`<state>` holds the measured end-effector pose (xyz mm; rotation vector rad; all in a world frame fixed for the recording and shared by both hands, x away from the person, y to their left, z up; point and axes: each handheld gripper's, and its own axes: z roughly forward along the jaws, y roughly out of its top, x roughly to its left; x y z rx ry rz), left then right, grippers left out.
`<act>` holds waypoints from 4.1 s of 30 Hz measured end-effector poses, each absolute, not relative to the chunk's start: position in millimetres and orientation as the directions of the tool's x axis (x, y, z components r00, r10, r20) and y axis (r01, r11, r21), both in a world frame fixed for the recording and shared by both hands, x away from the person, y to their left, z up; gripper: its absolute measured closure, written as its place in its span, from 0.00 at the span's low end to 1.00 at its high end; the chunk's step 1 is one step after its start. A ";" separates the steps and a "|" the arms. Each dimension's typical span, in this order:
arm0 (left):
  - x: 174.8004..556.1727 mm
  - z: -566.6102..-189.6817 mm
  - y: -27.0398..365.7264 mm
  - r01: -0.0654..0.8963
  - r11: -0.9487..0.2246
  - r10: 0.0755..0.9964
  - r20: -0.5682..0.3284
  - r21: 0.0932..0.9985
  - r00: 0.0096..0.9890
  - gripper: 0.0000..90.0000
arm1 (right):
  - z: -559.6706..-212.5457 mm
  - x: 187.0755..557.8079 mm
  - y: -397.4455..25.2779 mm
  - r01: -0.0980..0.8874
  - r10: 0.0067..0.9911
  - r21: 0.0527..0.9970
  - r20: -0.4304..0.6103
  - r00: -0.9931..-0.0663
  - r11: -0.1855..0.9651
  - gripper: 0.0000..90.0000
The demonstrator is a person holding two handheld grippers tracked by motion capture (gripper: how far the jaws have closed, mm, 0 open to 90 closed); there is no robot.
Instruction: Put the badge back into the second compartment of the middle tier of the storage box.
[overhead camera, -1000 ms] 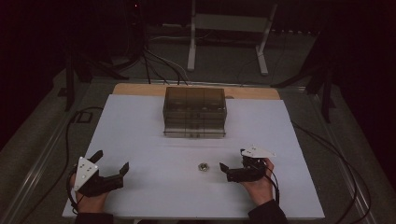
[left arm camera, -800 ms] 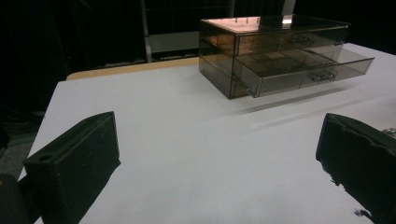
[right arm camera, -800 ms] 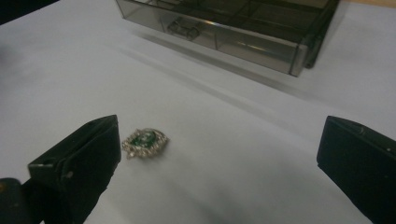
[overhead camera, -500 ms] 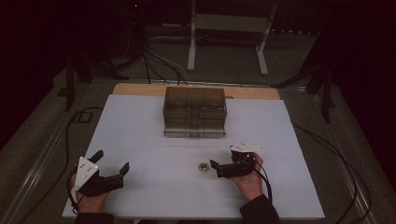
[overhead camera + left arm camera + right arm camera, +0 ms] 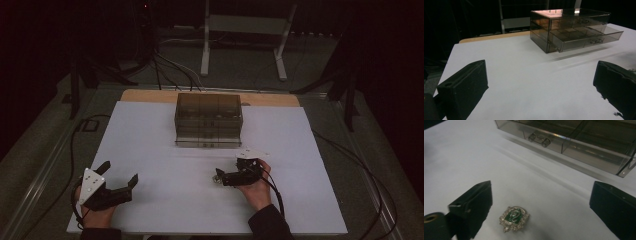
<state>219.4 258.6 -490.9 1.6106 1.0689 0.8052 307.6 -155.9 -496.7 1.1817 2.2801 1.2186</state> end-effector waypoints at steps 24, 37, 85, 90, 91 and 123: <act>219.5 -491.2 257.6 0.257 -0.109 0.920 0.000 0.960 0.391 0.00 | -518.0 298.4 -139.1 0.584 0.722 0.690 0.129 -0.680 0.428 0.60; 219.8 -491.6 257.1 0.259 -0.110 0.921 0.001 0.960 0.389 0.00 | -516.2 291.7 -139.2 0.586 0.697 0.684 0.156 -0.700 0.435 0.76; 219.8 -492.0 257.4 0.261 -0.113 0.923 0.004 0.959 0.385 0.00 | -480.3 275.4 -144.4 0.522 0.665 0.753 0.153 -0.731 0.401 0.96; 220.1 -492.1 257.2 0.261 -0.114 0.923 0.005 0.959 0.385 0.00 | -473.1 278.4 -146.6 0.524 0.677 0.766 0.161 -0.718 0.373 0.96; 220.0 -492.1 257.4 0.261 -0.115 0.923 0.006 0.958 0.385 0.00 | -471.5 279.1 -147.0 0.522 0.678 0.768 0.160 -0.717 0.371 0.96; 220.6 -492.7 257.9 0.267 -0.113 0.924 0.002 0.957 0.382 0.00 | -440.9 308.7 -148.9 0.531 0.710 0.810 0.220 -0.669 0.248 0.96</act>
